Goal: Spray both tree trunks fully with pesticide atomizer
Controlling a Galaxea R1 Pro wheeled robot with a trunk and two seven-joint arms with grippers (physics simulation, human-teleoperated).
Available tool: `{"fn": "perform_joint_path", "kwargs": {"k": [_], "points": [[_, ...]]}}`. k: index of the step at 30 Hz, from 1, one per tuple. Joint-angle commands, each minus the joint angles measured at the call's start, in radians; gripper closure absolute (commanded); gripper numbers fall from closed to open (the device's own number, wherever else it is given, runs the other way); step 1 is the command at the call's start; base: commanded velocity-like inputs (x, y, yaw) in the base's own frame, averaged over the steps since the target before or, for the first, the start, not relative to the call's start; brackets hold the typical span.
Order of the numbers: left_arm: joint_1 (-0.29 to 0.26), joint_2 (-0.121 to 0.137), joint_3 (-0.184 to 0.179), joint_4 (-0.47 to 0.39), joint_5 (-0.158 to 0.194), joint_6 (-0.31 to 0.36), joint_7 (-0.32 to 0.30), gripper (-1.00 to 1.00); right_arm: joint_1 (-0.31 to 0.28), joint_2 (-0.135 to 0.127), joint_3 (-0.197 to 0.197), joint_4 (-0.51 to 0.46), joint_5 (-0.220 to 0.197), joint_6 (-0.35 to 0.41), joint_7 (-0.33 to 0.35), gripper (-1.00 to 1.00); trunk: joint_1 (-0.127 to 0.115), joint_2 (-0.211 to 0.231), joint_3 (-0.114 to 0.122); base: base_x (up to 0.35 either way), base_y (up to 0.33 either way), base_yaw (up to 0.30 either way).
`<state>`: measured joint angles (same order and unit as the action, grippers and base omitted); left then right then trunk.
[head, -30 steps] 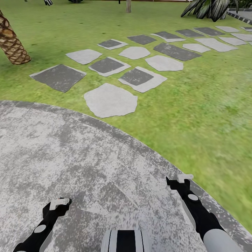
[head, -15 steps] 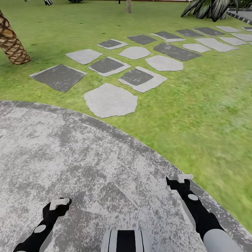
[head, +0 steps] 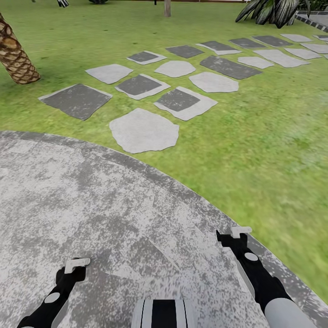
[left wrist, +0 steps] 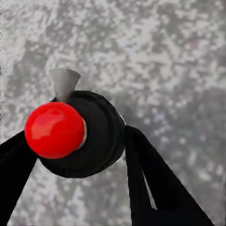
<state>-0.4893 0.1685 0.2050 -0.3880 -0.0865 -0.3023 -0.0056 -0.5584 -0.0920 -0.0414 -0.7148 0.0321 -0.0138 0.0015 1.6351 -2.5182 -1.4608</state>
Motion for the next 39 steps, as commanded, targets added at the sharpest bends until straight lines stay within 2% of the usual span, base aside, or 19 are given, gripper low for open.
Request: {"fn": "perform_joint_path", "kwargs": {"k": [1, 22, 39], "points": [[0.000, 0.000, 0.000, 0.000, -0.002, 0.000, 0.001, 1.00, 0.000, 0.001, 0.000, 0.000, 0.000, 0.000, 0.000, -1.00, 0.000, 0.000, 0.000, 0.000, 0.000, 0.000], [0.000, 0.000, 0.000, -0.002, 0.000, -0.003, 0.001, 1.00, 0.000, 0.001, 0.000, 0.000, 0.000, 0.000, 0.000, -1.00, 0.000, 0.000, 0.000, 0.000, 0.000, 0.000], [0.000, 0.002, 0.000, -0.002, 0.003, -0.002, 0.001, 1.00, 0.000, 0.000, 0.000, 0.031, 0.000, -0.002, 0.000, -1.00, -0.008, 0.004, 0.066, 0.000, 0.000, 0.000]]}}
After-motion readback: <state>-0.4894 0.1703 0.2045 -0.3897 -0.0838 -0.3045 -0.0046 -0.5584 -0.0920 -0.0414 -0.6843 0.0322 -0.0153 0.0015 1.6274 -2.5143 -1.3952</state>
